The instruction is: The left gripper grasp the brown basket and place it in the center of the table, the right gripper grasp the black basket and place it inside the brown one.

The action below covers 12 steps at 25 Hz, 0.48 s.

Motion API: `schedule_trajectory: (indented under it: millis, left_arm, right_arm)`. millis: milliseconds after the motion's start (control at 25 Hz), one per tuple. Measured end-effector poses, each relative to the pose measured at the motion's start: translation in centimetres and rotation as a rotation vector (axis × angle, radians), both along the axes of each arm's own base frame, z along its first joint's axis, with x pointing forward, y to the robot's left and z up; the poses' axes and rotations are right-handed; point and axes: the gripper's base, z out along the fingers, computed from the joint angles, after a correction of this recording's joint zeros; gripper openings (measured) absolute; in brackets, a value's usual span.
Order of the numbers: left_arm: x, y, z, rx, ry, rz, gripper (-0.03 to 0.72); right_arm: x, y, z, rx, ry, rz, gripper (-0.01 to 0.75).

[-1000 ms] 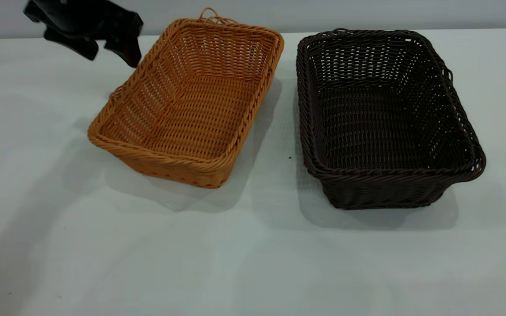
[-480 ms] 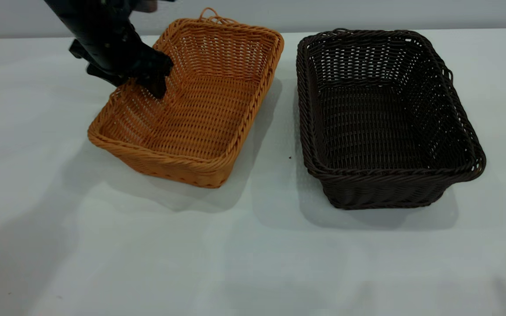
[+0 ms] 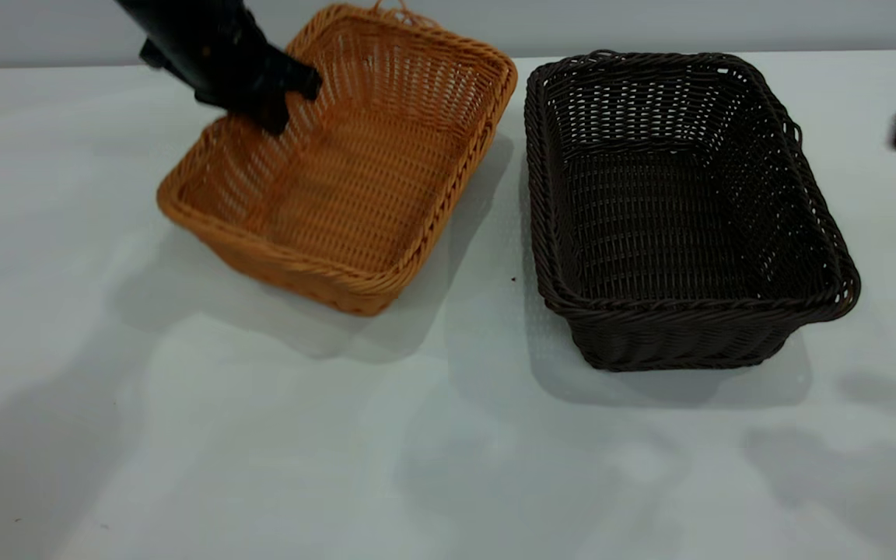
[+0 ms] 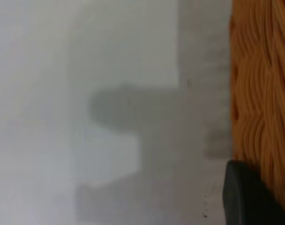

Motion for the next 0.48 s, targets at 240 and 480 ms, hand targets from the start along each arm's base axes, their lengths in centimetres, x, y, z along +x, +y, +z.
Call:
schedule_trajectory:
  millis: [240, 480]
  left_arm:
    - [0.5, 0.7, 5.5, -0.01, -0.118, -0.004, 0.08]
    - [0.7, 0.7, 7.4, -0.01, -0.188, -0.021, 0.08]
  right_arm:
    - [1.9, 2.8, -4.0, 0.137, 0.166, -0.074, 0.593]
    - [3.2, 4.5, -8.2, 0.186, 0.271, -0.18, 0.593]
